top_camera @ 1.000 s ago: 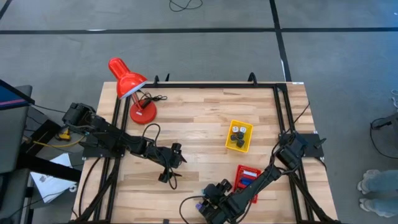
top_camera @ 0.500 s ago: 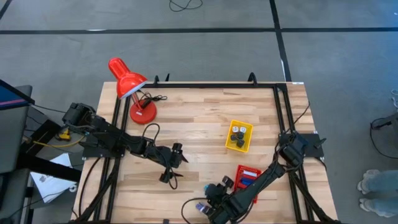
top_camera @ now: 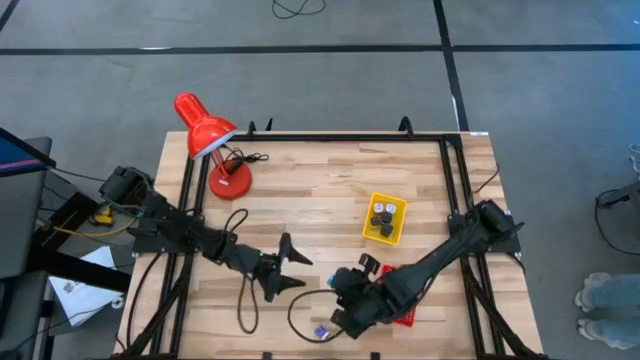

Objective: Pick & Place Office items
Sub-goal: Put the blue charger adapter into the yellow bin

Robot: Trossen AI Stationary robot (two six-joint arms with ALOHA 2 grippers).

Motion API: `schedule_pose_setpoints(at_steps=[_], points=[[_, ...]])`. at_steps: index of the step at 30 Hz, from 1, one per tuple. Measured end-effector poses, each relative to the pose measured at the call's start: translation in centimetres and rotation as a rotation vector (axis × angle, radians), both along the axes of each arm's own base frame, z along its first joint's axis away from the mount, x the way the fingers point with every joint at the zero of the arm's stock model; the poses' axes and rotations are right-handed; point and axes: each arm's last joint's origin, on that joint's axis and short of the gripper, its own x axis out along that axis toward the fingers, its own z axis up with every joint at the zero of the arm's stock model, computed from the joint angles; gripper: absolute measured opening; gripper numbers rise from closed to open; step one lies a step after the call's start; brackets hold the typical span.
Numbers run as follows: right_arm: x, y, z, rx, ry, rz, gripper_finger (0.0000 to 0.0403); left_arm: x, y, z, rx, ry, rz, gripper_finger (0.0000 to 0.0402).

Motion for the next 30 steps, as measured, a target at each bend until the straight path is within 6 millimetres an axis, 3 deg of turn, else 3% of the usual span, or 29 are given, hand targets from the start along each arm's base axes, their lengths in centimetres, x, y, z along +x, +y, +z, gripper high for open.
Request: schedule_pose_setpoints(at_steps=[4,10,13,15,19,23,25,30], points=[[0.9,-1.6,0.2,-0.006,0.048,0.066,0.0119,-0.4,-0.7,0.4,0.106,-0.056,0.041,0.0283],[3.0,-4.8,-1.5,0.062,0.096,0.198,0.0119,-0.5,-0.8,0.1,0.117,-0.033,0.078,0.0277],[3.0,-6.7,-2.0,0.095,0.07,0.254,0.0119,-0.6,-0.7,-0.1,0.132,-0.008,0.103,0.0275],[1.9,-7.9,-2.5,0.095,0.074,0.258,0.0119,-0.8,-0.6,-0.4,0.158,0.007,0.141,0.0275],[-0.9,-9.7,-3.7,0.169,-0.07,0.263,0.0126,-0.8,-0.5,-0.4,0.176,0.01,0.183,0.0275],[-2.8,-11.4,-4.5,0.315,-0.401,0.279,0.0126,-0.5,-0.2,-0.2,0.161,-0.013,0.2,0.0275],[-3.1,-12.3,-5.3,0.399,-0.512,0.29,0.0121,-0.3,0.2,0.0,0.153,-0.023,0.214,0.0275],[-2.8,-13.3,-6.4,0.449,-0.595,0.275,0.0125,0.3,1.2,0.5,0.12,-0.067,0.253,0.0275]])
